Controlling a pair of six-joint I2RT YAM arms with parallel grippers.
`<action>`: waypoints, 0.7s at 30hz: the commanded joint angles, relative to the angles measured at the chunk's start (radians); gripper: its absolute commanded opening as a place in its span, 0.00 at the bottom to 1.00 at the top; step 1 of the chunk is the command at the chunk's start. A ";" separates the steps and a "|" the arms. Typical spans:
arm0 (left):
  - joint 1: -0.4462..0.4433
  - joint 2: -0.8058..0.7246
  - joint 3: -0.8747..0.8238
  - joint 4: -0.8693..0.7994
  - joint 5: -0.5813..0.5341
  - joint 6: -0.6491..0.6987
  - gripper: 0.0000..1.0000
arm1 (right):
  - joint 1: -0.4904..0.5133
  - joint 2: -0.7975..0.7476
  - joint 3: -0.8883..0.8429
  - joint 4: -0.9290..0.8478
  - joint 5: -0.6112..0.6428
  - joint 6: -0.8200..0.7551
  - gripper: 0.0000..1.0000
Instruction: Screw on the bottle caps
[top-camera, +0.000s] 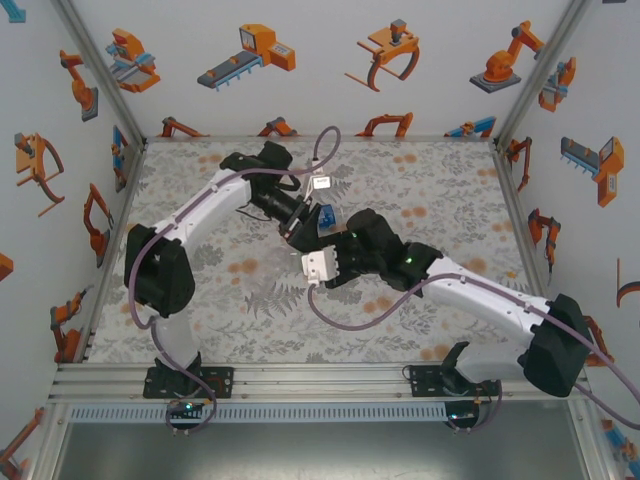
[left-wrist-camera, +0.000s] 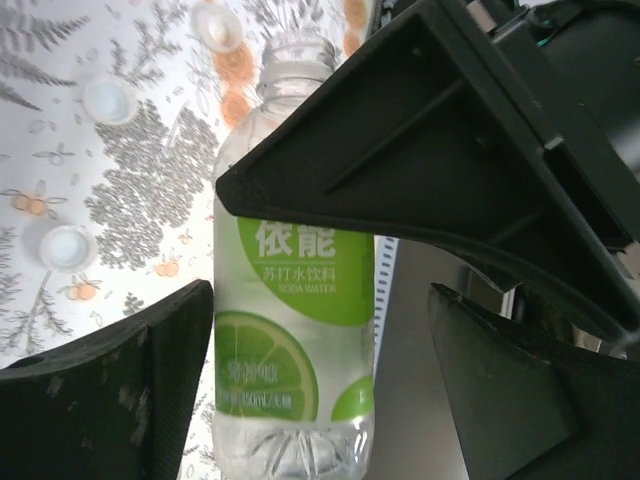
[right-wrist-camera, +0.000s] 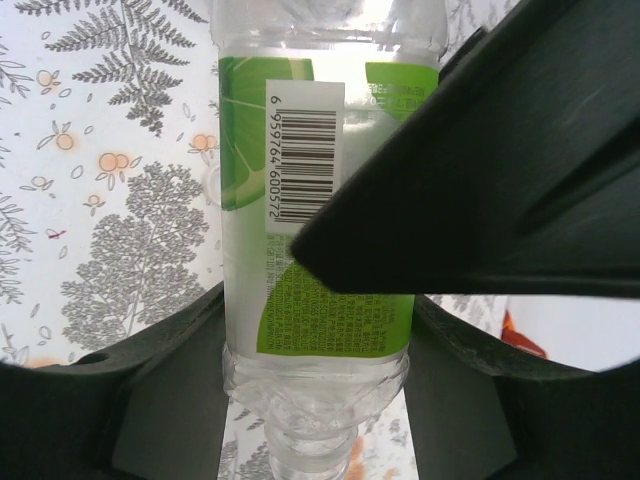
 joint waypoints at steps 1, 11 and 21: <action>-0.019 0.032 0.062 -0.163 0.050 0.098 0.76 | 0.015 -0.033 0.036 0.046 0.032 -0.048 0.37; -0.049 0.095 0.119 -0.250 0.069 0.149 0.65 | 0.036 -0.055 0.033 0.063 0.038 -0.083 0.36; -0.051 0.094 0.127 -0.261 0.057 0.168 0.43 | 0.041 -0.061 0.022 0.087 0.055 -0.086 0.38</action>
